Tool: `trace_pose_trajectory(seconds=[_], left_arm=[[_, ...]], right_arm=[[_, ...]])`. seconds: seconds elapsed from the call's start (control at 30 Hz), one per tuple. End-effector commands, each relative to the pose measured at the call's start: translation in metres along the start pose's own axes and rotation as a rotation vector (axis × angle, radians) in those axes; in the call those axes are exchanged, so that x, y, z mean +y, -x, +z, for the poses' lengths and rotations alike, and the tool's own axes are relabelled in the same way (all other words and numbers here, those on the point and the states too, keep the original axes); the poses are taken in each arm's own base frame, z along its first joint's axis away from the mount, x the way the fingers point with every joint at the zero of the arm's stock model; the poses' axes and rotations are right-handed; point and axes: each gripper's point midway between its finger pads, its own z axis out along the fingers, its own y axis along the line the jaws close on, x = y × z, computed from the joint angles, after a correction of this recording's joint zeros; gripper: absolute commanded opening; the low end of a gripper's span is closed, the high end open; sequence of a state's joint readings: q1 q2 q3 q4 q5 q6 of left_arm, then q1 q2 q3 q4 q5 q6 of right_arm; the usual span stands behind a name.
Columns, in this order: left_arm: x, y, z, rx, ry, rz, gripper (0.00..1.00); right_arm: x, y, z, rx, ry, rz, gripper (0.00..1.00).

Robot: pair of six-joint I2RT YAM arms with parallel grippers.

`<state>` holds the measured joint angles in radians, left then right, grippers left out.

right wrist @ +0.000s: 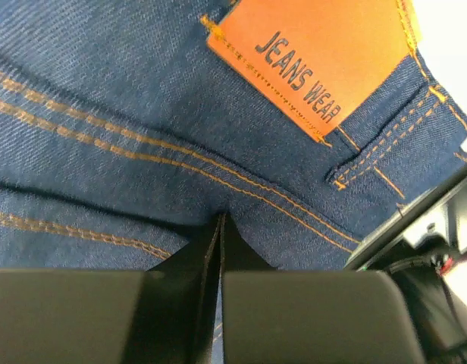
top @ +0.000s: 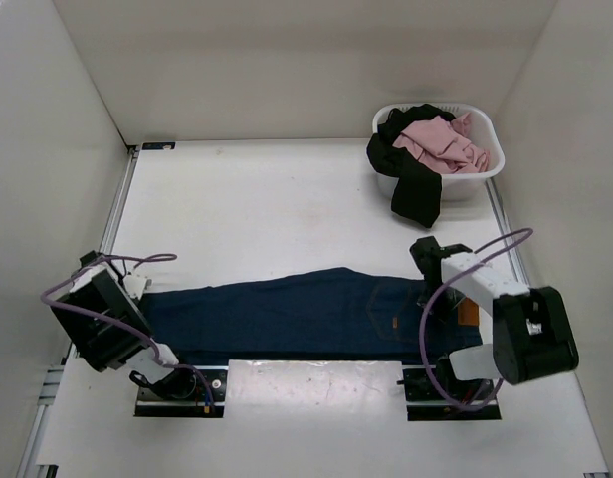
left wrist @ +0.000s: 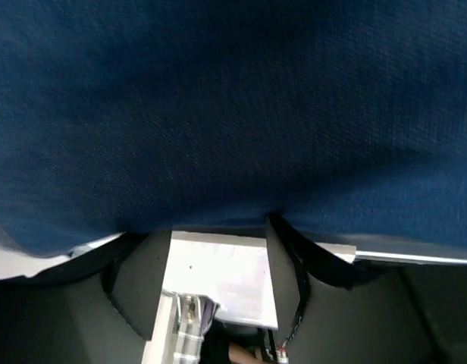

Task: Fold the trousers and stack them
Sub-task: Fold the trousers

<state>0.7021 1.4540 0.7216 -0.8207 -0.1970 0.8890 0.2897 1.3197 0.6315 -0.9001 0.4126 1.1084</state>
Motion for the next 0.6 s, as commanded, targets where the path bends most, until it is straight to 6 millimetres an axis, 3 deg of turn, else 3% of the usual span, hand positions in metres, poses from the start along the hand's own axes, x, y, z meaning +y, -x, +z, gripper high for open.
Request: trace_pose_trajectory(seconds=[0.0, 0.13, 0.17, 0.2, 0.27, 0.3, 0.33, 0.4, 0.43, 0.57], left_arm=[[0.011, 0.013, 0.014, -0.004, 0.099, -0.102, 0.64], [0.021, 0.056, 0.016, -0.092, 0.199, -0.177, 0.64], [0.019, 0.067, 0.014, -0.112, 0.202, -0.208, 0.64], [0.016, 0.09, 0.005, -0.153, 0.216, -0.172, 0.64], [0.012, 0.112, -0.004, -0.194, 0.226, -0.154, 0.64], [0.004, 0.125, -0.003, -0.199, 0.217, -0.132, 0.65], [0.007, 0.138, -0.01, -0.223, 0.225, -0.13, 0.65], [0.003, 0.152, -0.011, -0.219, 0.224, -0.124, 0.68], [0.01, 0.163, -0.019, -0.238, 0.232, -0.139, 0.68], [0.002, 0.166, -0.019, -0.204, 0.162, -0.15, 0.7]], right_arm=[[0.019, -0.004, 0.03, 0.053, -0.007, 0.088, 0.0], [0.03, 0.036, 0.035, -0.043, -0.097, 0.094, 0.0], [0.044, 0.056, 0.028, -0.074, -0.068, 0.116, 0.0], [0.048, 0.067, 0.027, -0.073, -0.065, 0.139, 0.0], [0.059, 0.084, 0.029, -0.083, -0.073, 0.134, 0.0], [0.073, 0.108, 0.021, -0.122, -0.043, 0.139, 0.0], [0.076, 0.115, 0.021, -0.135, -0.064, 0.121, 0.0], [0.081, 0.145, 0.013, -0.204, -0.074, 0.114, 0.0], [0.088, 0.153, 0.01, -0.224, -0.047, 0.115, 0.0], [0.094, 0.174, 0.002, -0.255, -0.014, 0.112, 0.0]])
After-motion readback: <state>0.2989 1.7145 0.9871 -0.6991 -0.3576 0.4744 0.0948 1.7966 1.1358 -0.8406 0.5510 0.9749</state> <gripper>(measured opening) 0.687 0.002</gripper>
